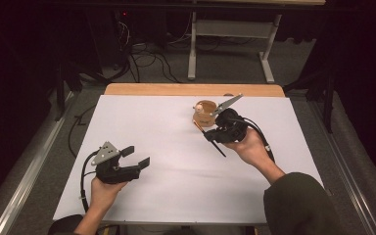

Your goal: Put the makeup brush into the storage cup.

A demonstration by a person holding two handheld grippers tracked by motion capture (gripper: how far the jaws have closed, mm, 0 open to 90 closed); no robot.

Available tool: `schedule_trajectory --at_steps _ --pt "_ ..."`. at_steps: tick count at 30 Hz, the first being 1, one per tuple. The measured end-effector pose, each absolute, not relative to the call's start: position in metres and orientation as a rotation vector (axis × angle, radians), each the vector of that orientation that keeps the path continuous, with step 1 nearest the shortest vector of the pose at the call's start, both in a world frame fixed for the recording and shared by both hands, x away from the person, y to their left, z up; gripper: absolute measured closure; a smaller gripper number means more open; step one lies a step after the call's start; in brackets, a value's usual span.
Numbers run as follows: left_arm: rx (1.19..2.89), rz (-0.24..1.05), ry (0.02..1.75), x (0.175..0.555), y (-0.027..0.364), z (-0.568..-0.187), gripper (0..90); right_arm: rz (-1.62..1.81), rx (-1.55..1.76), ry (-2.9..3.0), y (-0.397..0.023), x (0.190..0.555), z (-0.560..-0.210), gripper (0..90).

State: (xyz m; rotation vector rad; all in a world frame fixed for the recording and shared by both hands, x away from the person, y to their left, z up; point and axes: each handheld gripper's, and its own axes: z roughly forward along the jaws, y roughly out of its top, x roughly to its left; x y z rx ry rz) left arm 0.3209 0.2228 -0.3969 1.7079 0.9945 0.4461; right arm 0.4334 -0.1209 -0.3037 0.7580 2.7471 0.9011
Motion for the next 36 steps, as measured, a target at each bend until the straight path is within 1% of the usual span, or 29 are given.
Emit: schedule_trajectory --at_steps 36 --pt "1.710 0.449 0.996 0.321 0.223 -0.397 24.4 1.043 0.834 2.636 -0.123 0.452 -0.290 85.0"
